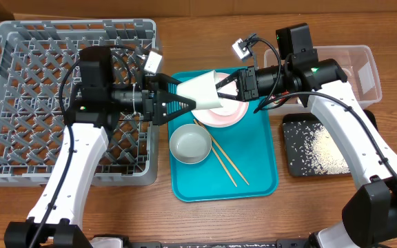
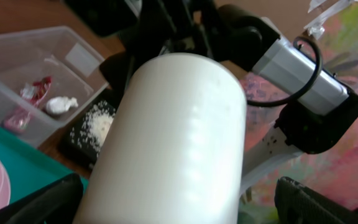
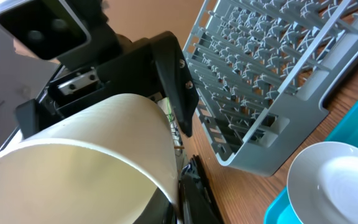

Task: Sort waste into correct bins and load items into the dishwasher
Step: 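Hand the paper cup from the right gripper to the left gripper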

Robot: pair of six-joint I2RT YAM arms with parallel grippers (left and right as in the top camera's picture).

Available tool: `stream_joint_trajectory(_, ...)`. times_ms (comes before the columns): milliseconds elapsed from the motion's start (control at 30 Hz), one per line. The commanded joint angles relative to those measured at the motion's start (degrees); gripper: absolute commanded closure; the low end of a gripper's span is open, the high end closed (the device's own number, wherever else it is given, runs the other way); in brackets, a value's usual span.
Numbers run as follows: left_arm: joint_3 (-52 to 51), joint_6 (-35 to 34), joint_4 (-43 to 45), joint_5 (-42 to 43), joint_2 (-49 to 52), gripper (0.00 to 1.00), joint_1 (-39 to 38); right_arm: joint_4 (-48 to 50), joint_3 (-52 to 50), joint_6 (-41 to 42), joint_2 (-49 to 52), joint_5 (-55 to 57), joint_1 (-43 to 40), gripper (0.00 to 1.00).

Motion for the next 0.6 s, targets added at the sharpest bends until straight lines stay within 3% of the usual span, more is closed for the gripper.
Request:
stream_joint_trajectory(0,0.92,-6.03,3.85,-0.24,0.15,0.0,-2.58,0.22,0.61,-0.39,-0.48,-1.95,0.26,0.96)
stream_joint_trajectory(133,0.92,-6.58,5.09,-2.69,0.15,0.01,-4.44,1.14,0.61,-0.37,-0.48,-2.84,0.26,0.96)
stream_joint_trajectory(333,0.92,-6.56,5.11,-3.48,0.15,0.19,-4.63,1.92,0.61,-0.2,-0.48,-2.99,0.26,0.96)
stream_joint_trajectory(567,0.92,-6.56,5.11,-6.21,0.15,0.31,-4.68,1.66,0.61,-0.2,-0.48,-2.99,0.26,0.96)
